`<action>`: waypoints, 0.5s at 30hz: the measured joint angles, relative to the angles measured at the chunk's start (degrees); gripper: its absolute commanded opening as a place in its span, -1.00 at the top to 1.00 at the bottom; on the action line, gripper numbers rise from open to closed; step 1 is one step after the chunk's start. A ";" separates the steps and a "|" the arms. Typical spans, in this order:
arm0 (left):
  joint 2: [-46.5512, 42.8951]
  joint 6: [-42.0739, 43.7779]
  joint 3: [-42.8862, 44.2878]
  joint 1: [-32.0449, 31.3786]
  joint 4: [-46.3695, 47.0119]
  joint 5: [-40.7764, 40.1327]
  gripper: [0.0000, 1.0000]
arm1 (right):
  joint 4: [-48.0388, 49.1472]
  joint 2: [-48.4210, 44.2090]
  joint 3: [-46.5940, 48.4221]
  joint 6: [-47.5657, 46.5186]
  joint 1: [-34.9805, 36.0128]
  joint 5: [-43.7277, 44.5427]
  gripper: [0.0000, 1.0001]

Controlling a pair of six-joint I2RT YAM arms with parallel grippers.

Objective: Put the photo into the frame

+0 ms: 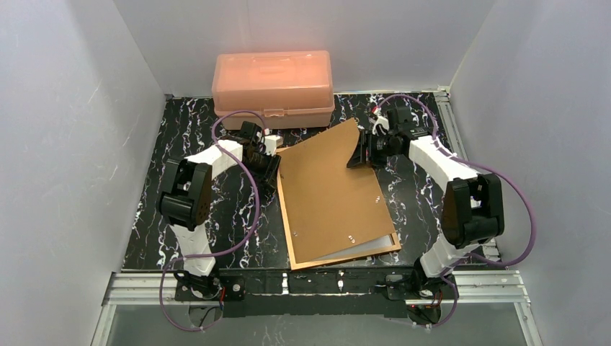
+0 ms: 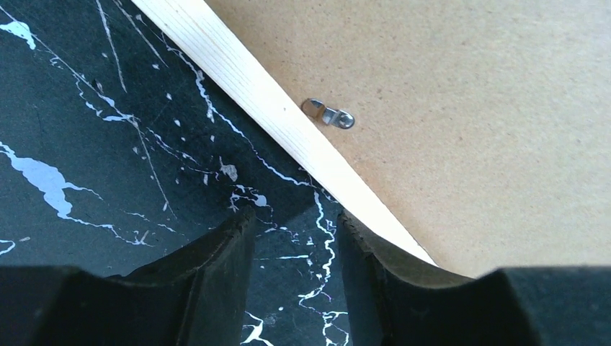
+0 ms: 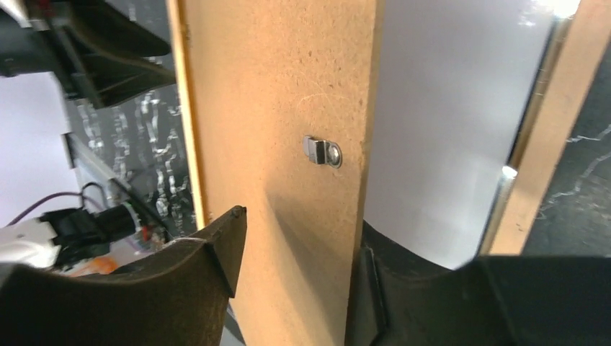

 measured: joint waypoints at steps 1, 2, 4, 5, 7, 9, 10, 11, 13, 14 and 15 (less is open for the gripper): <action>-0.13 0.00 0.00 0.00 -0.13 0.02 0.14 | -0.70 0.26 0.46 -0.44 0.39 1.42 -0.24; -0.37 0.00 0.00 0.00 -0.24 0.13 0.14 | -1.64 0.52 0.92 -1.05 0.90 3.19 -0.29; -1.07 0.00 0.00 0.00 -0.37 0.20 0.14 | -3.65 0.98 2.14 -2.21 1.95 6.58 -0.35; -1.51 0.00 0.00 0.00 -0.39 0.22 0.14 | -4.72 1.40 3.04 -2.80 2.49 8.22 -0.38; -2.69 0.00 0.00 0.00 -0.42 0.24 0.14 | -6.56 2.36 4.74 -3.80 3.52 11.34 -0.44; -3.91 0.02 -0.02 0.00 -0.42 0.26 0.14 | -8.13 3.32 6.10 -4.90 4.90 14.95 -0.48; -4.35 0.02 -0.02 0.00 -0.42 0.28 0.14 | -8.61 3.69 6.38 -5.25 5.49 16.41 -0.51; -4.87 0.04 -0.07 0.00 -0.39 0.35 0.14 | -9.11 3.93 6.56 -5.46 5.90 17.42 -0.54; -5.75 0.07 -0.37 0.00 -0.35 0.46 0.14 | -10.05 4.44 6.93 -6.21 6.84 19.78 -0.61; -6.05 0.09 -0.55 0.00 -0.48 0.50 0.14 | -10.49 4.66 7.17 -6.45 7.19 20.83 -0.66; -6.16 0.09 -0.61 0.00 -0.61 0.57 0.14 | -11.04 4.90 7.43 -6.62 7.45 21.68 -0.73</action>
